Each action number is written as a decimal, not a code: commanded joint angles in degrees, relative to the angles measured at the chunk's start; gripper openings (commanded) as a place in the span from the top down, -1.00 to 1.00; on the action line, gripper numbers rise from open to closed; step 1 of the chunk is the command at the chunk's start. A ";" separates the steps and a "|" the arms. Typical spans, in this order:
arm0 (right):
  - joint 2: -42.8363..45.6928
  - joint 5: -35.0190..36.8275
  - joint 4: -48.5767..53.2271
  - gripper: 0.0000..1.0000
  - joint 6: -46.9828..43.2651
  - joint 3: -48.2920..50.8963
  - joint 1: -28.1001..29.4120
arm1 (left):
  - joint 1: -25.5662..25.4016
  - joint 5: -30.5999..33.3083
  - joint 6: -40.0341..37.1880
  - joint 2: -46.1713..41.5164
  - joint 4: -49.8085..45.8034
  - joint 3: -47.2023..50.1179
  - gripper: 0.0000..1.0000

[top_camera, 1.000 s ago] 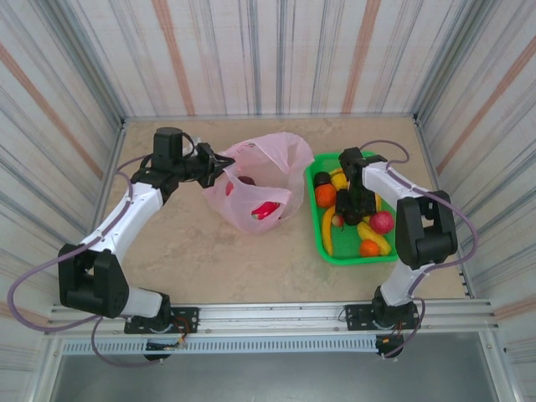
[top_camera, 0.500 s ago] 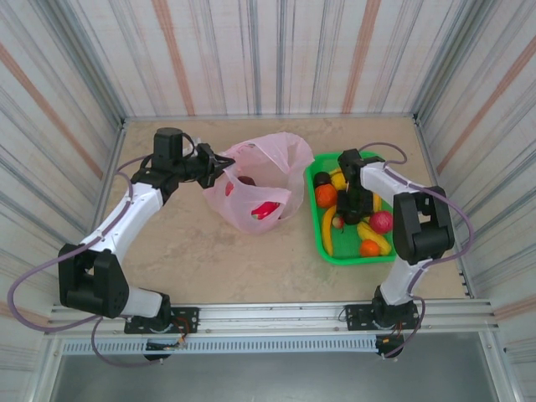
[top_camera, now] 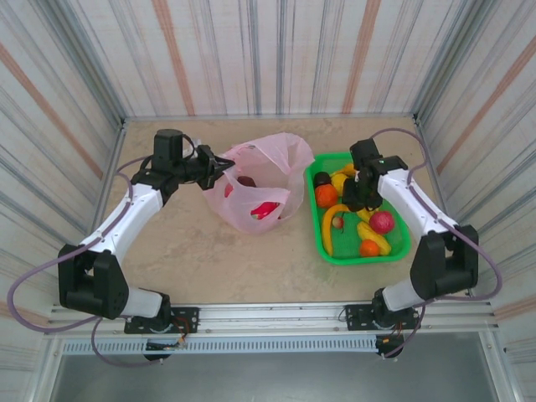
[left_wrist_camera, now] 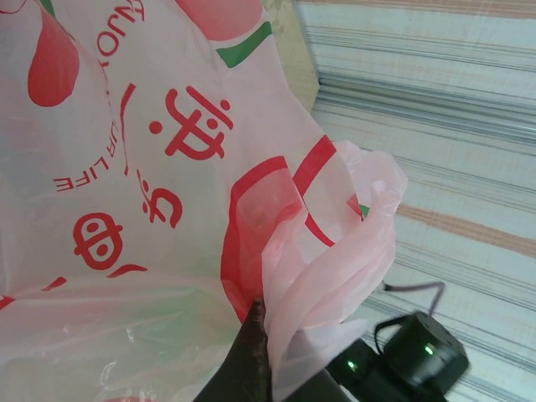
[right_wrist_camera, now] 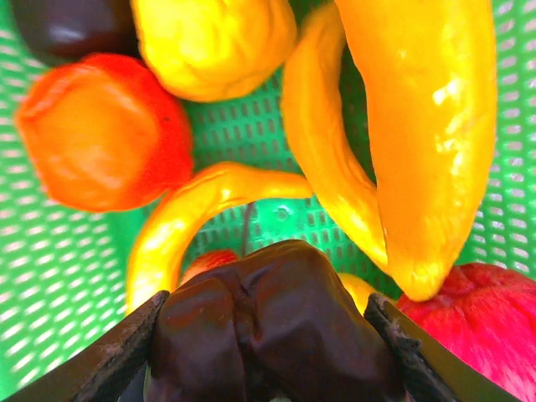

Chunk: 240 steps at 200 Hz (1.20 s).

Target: Place the fake fruits into the plastic bag and tie a complex knot

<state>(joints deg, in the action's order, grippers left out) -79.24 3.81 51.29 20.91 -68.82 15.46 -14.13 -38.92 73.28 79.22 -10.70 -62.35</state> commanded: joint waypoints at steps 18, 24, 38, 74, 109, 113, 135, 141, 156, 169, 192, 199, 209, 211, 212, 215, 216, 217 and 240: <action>6.41 -8.82 -2.38 0.04 4.76 -7.64 5.36 | -0.56 -0.80 -1.48 -1.52 0.00 0.44 1.00; 6.51 -9.16 -3.29 0.04 5.26 -8.75 6.87 | -0.69 -0.35 -1.64 -1.52 -0.20 0.62 1.00; 5.65 -10.71 -6.13 0.04 6.51 -10.96 10.53 | -0.68 -0.08 -1.05 -1.44 -0.15 1.04 1.00; -1.16 -13.80 -14.50 0.05 8.26 -17.52 19.42 | -0.81 -0.32 -1.08 -1.56 -0.15 1.18 1.00; -10.35 -12.59 -21.20 0.04 8.55 -22.10 25.50 | -0.71 -0.04 -0.94 -1.89 -0.07 0.99 1.00; -11.36 -12.40 -21.91 0.04 8.46 -22.38 25.89 | -0.67 0.11 -0.94 -1.96 -0.05 1.00 1.00; -15.61 -10.37 -24.80 0.04 8.52 -22.22 27.15 | -0.37 0.61 -0.76 -2.14 -0.49 1.01 1.00; -16.48 -9.86 -25.53 0.04 8.53 -21.93 27.31 | -0.03 0.28 -0.60 -2.18 -0.49 1.18 1.00; -18.70 -9.92 -27.62 0.04 8.58 -20.91 27.56 | 0.91 -0.19 -0.11 -2.55 -0.10 1.83 1.00; -20.66 -9.99 -29.84 0.03 8.90 -19.88 27.58 | 1.55 -0.21 -0.19 -3.07 0.05 2.35 1.00; -24.61 -10.05 -33.81 0.03 8.99 -19.57 27.44 | 1.91 -0.07 -0.89 -3.53 -0.51 2.47 1.00; -25.79 -9.77 -34.74 0.02 9.01 -19.75 27.45 | 1.99 -0.28 -0.91 -3.50 -0.47 2.52 1.00; -27.36 -9.87 -35.97 0.01 9.19 -20.24 27.39 | 2.00 -0.46 -0.76 -3.43 -0.29 2.75 1.00; -27.74 -9.94 -36.21 0.00 9.21 -20.33 27.42 | 2.00 -0.46 -0.76 -3.45 -0.22 2.82 1.00; -27.86 -9.95 -36.32 0.00 9.22 -20.41 27.42 | 2.00 -0.46 -0.76 -3.46 -0.21 2.83 1.00; -28.33 -9.96 -36.54 -0.01 9.23 -20.58 27.37 | 2.08 -0.46 -0.77 -3.34 -0.16 2.96 1.00; -28.42 -9.97 -36.62 -0.01 9.28 -20.66 27.36 | 2.08 -0.50 -0.72 -3.31 -0.18 2.99 1.00; -28.42 -9.97 -36.62 -0.01 9.28 -20.66 27.36 | 2.09 -0.48 -0.74 -3.34 -0.14 2.96 1.00; -31.36 -10.87 -36.99 -0.12 9.58 -22.33 27.24 | 2.18 -0.44 -0.68 -3.37 -0.18 3.20 1.00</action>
<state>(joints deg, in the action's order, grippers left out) -107.83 -7.16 16.88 29.17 -88.71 42.85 -12.36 -38.96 73.30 77.23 -10.46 -60.12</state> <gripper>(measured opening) 0.570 0.043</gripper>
